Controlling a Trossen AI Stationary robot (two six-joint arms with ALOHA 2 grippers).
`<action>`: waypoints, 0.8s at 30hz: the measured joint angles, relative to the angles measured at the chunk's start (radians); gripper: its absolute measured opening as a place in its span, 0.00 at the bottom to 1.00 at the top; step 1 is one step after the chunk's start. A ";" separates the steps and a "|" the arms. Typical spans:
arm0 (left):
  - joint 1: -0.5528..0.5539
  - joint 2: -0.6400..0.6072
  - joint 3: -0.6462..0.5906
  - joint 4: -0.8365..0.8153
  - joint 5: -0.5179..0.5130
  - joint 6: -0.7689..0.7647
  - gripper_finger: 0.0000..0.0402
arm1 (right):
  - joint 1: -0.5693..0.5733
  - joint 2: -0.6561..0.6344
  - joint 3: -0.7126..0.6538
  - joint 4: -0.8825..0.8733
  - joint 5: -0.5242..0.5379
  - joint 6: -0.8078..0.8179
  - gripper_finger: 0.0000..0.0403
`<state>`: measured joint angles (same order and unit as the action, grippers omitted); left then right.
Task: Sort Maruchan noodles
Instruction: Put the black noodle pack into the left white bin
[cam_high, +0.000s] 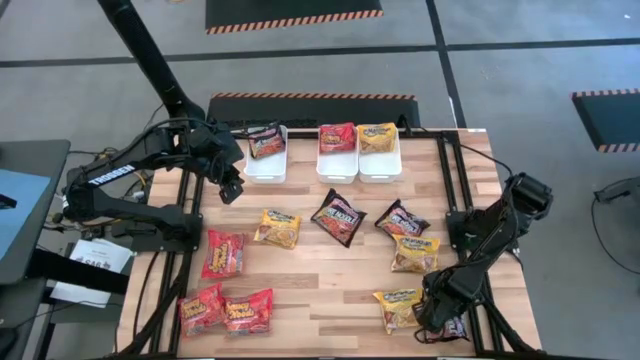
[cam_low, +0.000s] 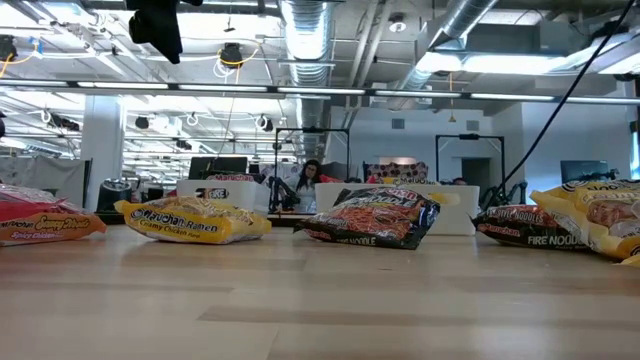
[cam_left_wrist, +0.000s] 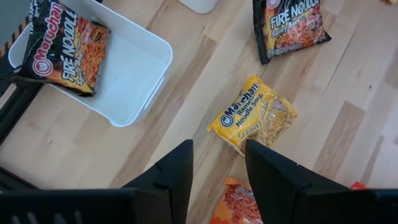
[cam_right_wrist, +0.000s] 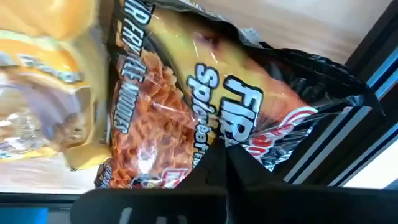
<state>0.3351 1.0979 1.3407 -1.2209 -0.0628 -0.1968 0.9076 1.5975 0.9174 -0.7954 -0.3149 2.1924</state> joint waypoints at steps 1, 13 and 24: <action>0.000 0.000 0.000 0.000 0.000 0.005 0.33 | 0.001 0.001 0.022 -0.024 0.007 -0.001 0.01; 0.000 0.000 0.000 0.000 0.000 0.044 0.33 | 0.000 -0.003 0.245 -0.308 0.025 -0.003 0.01; 0.000 0.000 0.000 0.000 -0.001 0.077 0.33 | -0.039 -0.007 0.417 -0.571 0.159 -0.080 0.01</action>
<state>0.3355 1.0979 1.3407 -1.2209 -0.0634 -0.1199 0.8691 1.5910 1.3342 -1.3668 -0.1555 2.1120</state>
